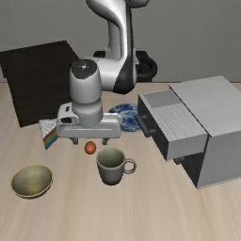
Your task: Pick up the egg and place it in the top layer of the cabinet
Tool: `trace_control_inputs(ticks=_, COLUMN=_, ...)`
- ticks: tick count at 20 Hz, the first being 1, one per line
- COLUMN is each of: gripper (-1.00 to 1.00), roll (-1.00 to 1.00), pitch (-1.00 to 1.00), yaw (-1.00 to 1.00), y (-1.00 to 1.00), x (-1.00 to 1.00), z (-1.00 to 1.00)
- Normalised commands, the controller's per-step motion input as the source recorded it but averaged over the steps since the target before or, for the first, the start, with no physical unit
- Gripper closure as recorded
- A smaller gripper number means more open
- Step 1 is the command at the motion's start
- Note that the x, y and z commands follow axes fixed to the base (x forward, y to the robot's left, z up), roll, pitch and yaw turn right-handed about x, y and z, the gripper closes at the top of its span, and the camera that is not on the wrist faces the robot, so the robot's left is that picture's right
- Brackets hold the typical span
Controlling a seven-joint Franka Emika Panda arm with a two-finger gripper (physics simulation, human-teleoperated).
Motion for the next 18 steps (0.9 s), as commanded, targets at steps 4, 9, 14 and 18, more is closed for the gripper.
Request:
trace_control_inputs(ticks=4, gripper=-1.0, roll=0.0, pitch=0.0, yaw=0.0, y=0.0, x=-0.25, z=-0.75)
trace_control_inputs(ticks=9, gripper=1.0, roll=0.0, pitch=0.0, yaw=0.0, y=0.0, x=0.0, z=-0.4)
trace_control_inputs(ticks=14, gripper=1.0, roll=0.0, pitch=0.0, yaw=0.0, y=0.0, x=0.0, z=0.0)
trace_control_inputs(ticks=18, gripper=1.0, roll=0.0, pitch=0.0, yaw=0.0, y=0.0, x=0.0, z=0.75)
